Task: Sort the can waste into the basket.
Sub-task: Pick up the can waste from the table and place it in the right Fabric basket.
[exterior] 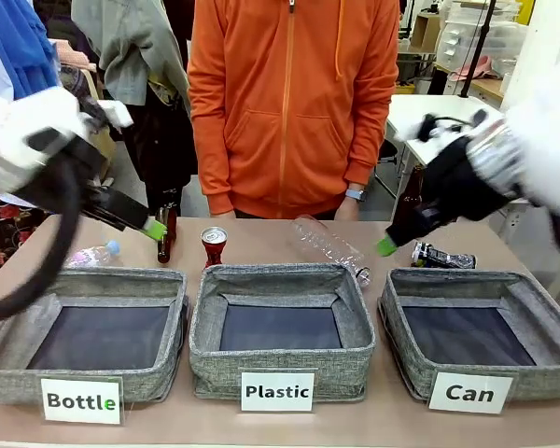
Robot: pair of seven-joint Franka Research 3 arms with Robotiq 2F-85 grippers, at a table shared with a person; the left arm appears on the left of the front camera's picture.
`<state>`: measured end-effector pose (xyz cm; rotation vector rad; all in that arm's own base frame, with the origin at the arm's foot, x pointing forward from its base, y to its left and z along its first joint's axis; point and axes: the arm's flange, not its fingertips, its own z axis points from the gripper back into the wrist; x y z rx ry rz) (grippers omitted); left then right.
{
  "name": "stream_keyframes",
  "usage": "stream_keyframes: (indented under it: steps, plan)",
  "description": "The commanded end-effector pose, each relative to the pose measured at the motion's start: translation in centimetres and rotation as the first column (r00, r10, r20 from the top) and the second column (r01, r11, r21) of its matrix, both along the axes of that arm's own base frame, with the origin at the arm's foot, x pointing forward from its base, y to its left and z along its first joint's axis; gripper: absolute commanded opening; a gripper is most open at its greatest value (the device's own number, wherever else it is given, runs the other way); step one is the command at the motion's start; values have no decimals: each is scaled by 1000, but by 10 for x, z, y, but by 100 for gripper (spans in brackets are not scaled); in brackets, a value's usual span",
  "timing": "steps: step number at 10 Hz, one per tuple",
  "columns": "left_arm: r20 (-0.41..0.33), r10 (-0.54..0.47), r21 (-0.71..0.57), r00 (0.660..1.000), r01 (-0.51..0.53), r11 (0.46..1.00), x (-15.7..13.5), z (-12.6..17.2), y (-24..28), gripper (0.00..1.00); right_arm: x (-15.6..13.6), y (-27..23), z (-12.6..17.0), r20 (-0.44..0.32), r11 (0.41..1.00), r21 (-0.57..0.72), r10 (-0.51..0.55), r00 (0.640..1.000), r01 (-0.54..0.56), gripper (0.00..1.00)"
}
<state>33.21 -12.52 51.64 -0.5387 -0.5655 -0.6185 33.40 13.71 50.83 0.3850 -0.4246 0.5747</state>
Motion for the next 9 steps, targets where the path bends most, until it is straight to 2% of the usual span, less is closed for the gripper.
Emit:
stream_keyframes:
  steps: [1,2,3,5,6,8,9]
  plan:
    - [-67,-146,-191,987,131,973,-18,0,73,100,-21,-60,14,-83,987,159,18,996,-5,100]
    - [-59,-155,-266,986,134,955,-27,1,104,100,-36,-88,20,-78,968,250,23,997,-2,100]
    - [-53,-145,-331,988,119,936,-31,-6,133,100,-46,-116,21,-65,951,307,-18,998,37,100]
    - [-93,-102,-467,990,46,883,-26,-30,191,100,-53,-179,9,-122,879,451,-112,986,156,100]
    - [-99,-75,-530,992,11,848,-26,-41,214,100,-50,-208,-1,-173,819,527,-156,972,225,100]
    - [-137,41,-647,990,-121,753,-22,-67,260,100,-35,-264,-34,-283,683,645,-203,937,343,100]
    - [-159,78,-689,984,-167,705,-21,-76,273,100,-25,-286,-50,-350,614,667,-243,905,423,100]
